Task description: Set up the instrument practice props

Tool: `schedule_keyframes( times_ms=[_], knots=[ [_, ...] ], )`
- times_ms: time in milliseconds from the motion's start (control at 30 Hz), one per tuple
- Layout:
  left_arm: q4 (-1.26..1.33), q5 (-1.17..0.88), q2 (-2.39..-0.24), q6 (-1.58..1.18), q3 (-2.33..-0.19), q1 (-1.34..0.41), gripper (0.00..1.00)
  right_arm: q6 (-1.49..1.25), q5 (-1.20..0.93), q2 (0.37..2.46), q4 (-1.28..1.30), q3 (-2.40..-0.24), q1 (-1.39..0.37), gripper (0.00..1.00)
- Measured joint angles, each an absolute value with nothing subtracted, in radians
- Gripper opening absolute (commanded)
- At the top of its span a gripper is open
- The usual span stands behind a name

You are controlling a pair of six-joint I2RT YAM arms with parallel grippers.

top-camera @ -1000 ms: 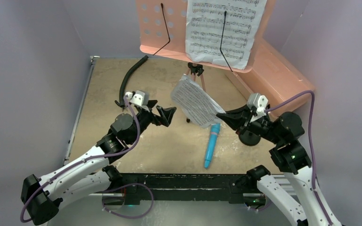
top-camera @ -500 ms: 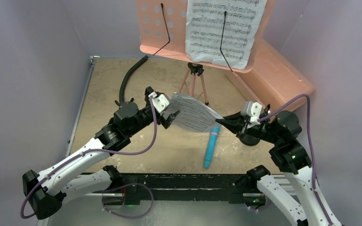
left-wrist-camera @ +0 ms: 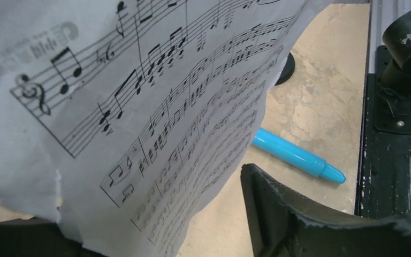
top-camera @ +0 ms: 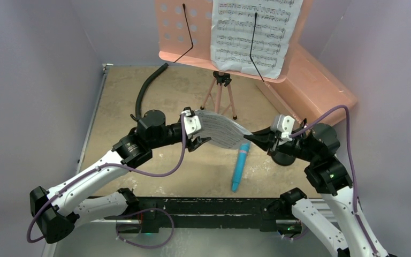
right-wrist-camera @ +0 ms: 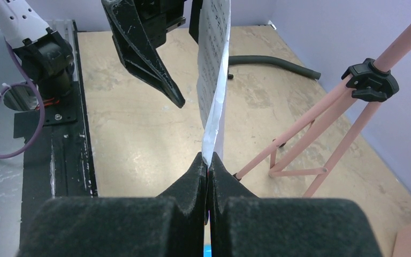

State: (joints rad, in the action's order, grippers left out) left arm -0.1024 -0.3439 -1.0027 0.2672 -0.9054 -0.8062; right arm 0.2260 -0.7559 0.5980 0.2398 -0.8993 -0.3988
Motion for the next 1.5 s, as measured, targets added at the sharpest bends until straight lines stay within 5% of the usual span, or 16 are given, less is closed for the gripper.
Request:
schedule_keyframes(
  times_ms=[200, 333, 400, 633, 733, 1033, 1500],
  knots=[
    [-0.093, -0.376, -1.006, 0.234, -0.906, -0.806, 0.41, 0.224, -0.756, 0.618, 0.228, -0.899, -0.399, 0.00],
    [-0.088, -0.382, -1.008, 0.188, -0.905, -0.806, 0.10, 0.215, -0.752, 0.638, 0.227, -0.899, -0.399, 0.01],
    [-0.063, -0.382, -1.008, 0.155, -0.902, -0.806, 0.00, 0.208, -0.746, 0.641, 0.227, -0.899, -0.399, 0.13],
    [0.085, -0.352, -0.981, 0.006, -0.824, -0.806, 0.00, 0.150, -0.641, 0.627, 0.222, -0.884, -0.399, 0.72],
    [0.179, -0.313, -0.941, -0.081, -0.730, -0.806, 0.00, 0.093, -0.564, 0.607, 0.220, -0.858, -0.399, 0.85],
    [0.456, -0.136, -0.857, -0.373, -0.545, -0.806, 0.00, -0.081, -0.411, 0.608, 0.219, -0.844, -0.399, 0.91],
    [0.696, -0.099, -0.822, -0.566, -0.508, -0.806, 0.00, -0.197, -0.454, 0.670, 0.164, -0.840, -0.399, 0.91]
  ],
)
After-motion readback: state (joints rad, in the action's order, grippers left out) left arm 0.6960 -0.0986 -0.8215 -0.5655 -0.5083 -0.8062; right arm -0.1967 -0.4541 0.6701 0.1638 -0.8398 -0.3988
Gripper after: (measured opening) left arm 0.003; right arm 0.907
